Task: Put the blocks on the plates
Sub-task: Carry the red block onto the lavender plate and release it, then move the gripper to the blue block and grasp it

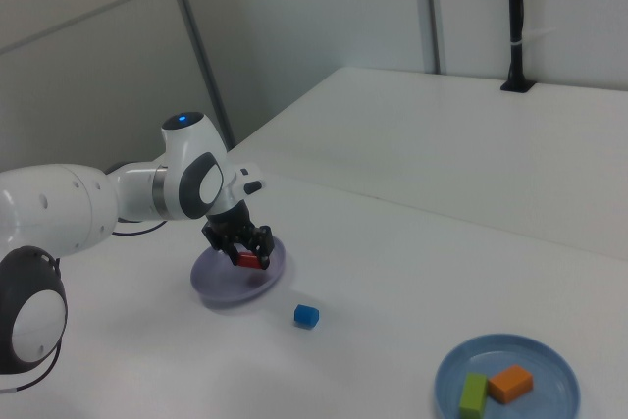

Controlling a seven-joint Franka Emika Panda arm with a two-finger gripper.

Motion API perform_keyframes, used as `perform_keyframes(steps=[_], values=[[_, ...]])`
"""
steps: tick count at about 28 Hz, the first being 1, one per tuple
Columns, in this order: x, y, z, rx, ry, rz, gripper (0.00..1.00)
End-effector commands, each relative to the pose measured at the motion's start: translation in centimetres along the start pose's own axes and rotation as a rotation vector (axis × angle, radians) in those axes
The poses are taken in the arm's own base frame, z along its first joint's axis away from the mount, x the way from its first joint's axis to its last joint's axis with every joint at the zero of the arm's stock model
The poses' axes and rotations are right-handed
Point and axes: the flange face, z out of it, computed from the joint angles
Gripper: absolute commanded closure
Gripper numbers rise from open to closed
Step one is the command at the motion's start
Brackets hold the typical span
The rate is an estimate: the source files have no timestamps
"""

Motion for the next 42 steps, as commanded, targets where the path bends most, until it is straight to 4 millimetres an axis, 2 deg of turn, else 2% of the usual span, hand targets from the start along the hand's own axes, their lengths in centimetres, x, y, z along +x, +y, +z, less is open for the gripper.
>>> perform_keyframes(steps=[1, 3, 4, 5, 11, 17, 18, 20, 24, 28, 32, 38, 41, 42], values=[[0.3, -0.5, -0.7, -0.011, 0.023, 0.021, 0.22], [0.3, -0.6, -0.8, -0.014, 0.025, 0.036, 0.19], [0.3, -0.5, -0.8, -0.014, 0.025, 0.047, 0.12], [0.3, -0.5, -0.8, -0.012, 0.025, 0.056, 0.00], [0.2, 0.6, -2.3, -0.027, 0.024, 0.068, 0.00], [-1.4, 5.3, -3.9, -0.075, -0.098, 0.067, 0.00], [-2.0, 7.7, -4.1, -0.081, -0.138, 0.057, 0.00], [-2.6, 10.1, -4.2, -0.076, -0.178, 0.048, 0.00], [-3.8, 13.8, -3.5, -0.067, -0.232, 0.046, 0.00], [-4.6, 15.7, -2.0, -0.068, -0.257, 0.041, 0.00], [-4.7, 16.0, 0.5, -0.070, -0.271, 0.036, 0.00], [-5.0, 14.9, 1.6, -0.067, -0.290, 0.025, 0.00], [-5.1, 14.7, 2.0, -0.067, -0.294, 0.021, 0.11], [-5.1, 14.7, 2.6, -0.067, -0.294, 0.018, 0.22]])
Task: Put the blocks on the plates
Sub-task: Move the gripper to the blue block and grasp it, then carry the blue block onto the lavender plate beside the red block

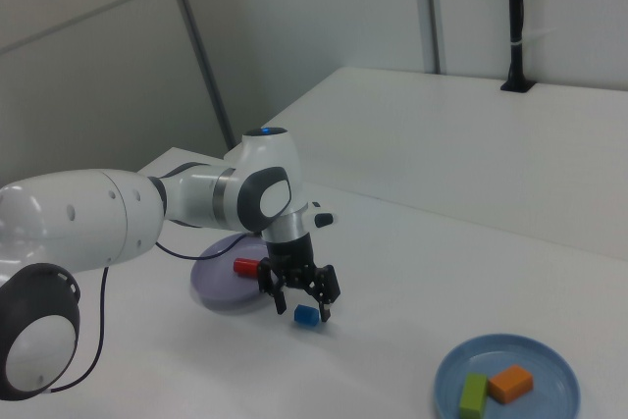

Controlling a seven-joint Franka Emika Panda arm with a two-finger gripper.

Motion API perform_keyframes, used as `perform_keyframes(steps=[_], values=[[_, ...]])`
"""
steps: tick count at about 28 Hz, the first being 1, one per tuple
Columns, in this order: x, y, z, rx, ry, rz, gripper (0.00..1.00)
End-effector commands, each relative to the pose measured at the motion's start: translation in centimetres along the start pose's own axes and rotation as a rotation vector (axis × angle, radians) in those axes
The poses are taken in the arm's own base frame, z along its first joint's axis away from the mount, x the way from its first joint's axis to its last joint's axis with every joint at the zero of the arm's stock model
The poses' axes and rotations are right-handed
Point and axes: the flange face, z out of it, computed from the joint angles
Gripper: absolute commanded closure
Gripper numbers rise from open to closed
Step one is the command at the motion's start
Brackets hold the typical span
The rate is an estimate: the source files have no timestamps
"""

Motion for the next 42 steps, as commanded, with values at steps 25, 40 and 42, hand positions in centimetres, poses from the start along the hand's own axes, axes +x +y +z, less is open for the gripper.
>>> perform_keyframes(steps=[25, 40, 42], values=[[-0.8, -7.3, -7.2, -0.008, 0.147, -0.102, 1.00], [0.3, -17.9, -4.3, -0.024, 0.198, -0.102, 0.98], [0.4, -18.0, -3.9, -0.028, 0.201, -0.097, 0.97]])
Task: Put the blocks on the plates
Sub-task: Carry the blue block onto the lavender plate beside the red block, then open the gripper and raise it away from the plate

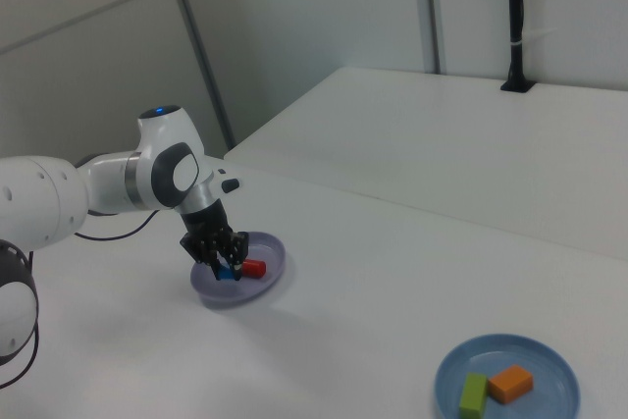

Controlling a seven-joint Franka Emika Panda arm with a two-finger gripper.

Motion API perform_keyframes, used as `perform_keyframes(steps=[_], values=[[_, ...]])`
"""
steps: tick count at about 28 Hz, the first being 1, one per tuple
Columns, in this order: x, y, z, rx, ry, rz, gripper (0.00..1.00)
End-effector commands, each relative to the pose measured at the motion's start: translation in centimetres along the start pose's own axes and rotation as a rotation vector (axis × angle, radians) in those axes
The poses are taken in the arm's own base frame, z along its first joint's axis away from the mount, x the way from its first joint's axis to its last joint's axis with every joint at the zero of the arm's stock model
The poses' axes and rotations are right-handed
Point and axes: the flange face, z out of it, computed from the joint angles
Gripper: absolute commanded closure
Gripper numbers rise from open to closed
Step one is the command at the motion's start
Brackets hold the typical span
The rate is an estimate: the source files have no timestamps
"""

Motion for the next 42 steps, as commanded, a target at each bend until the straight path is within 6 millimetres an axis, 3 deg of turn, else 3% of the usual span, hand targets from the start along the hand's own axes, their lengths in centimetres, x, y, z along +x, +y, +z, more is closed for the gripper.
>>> perform_keyframes(steps=[1, 7, 9, 10, 11, 13, 16, 27, 30, 33, 34, 37, 39, 40, 42], values=[[0.2, -0.3, 1.1, -0.021, 0.025, 0.028, 0.97], [0.2, -0.4, 1.5, -0.027, 0.018, 0.028, 0.78], [0.2, -0.5, 1.3, -0.025, 0.021, 0.028, 0.61], [0.2, -0.4, 1.1, -0.026, 0.023, 0.029, 0.48], [0.1, -0.3, 0.9, -0.027, 0.022, 0.031, 0.27], [0.1, -0.2, 0.5, -0.028, 0.024, 0.030, 0.22], [0.1, 0.4, 0.0, -0.029, 0.029, 0.040, 0.00], [-0.2, 1.7, -1.7, -0.033, 0.020, 0.061, 0.00], [-0.2, 2.6, -3.3, -0.039, 0.040, 0.077, 0.00], [-1.1, 6.2, -5.9, -0.053, 0.035, 0.132, 0.00], [-1.7, 8.6, -7.8, -0.062, 0.038, 0.171, 0.00], [-3.1, 11.9, -10.7, -0.071, 0.033, 0.230, 0.00], [-4.4, 14.5, -12.5, -0.076, 0.019, 0.272, 0.00], [-5.7, 16.7, -14.7, -0.078, 0.015, 0.313, 0.00], [-7.4, 18.7, -16.2, -0.073, -0.009, 0.347, 0.00]])
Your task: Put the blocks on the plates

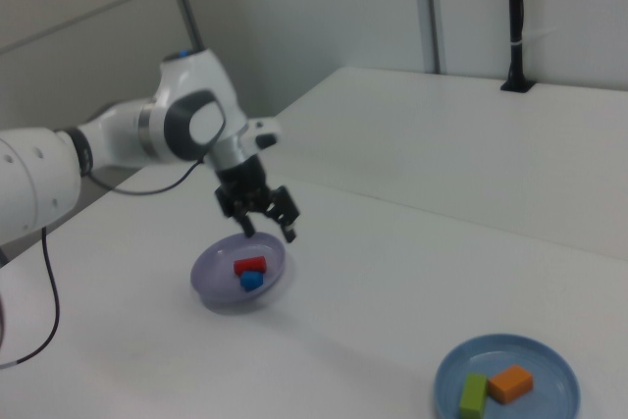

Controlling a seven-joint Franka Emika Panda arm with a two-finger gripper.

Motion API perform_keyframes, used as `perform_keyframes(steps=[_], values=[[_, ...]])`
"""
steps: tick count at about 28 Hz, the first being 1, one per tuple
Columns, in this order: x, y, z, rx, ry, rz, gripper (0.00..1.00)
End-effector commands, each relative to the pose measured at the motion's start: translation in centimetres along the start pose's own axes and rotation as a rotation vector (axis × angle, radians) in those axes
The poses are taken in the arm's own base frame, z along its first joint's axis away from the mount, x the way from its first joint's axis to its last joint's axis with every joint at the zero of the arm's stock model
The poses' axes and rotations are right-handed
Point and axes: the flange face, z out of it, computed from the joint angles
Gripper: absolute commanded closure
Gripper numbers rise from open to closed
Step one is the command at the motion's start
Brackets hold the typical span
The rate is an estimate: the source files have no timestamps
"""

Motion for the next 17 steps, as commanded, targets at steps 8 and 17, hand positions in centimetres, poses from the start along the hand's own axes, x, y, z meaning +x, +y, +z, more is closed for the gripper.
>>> perform_keyframes(steps=[8, 17], values=[[-7.9, 11.1, -10.8, -0.006, -0.122, 0.149, 0.00], [-10.3, 12.9, -12.9, 0.048, -0.115, 0.169, 0.00]])
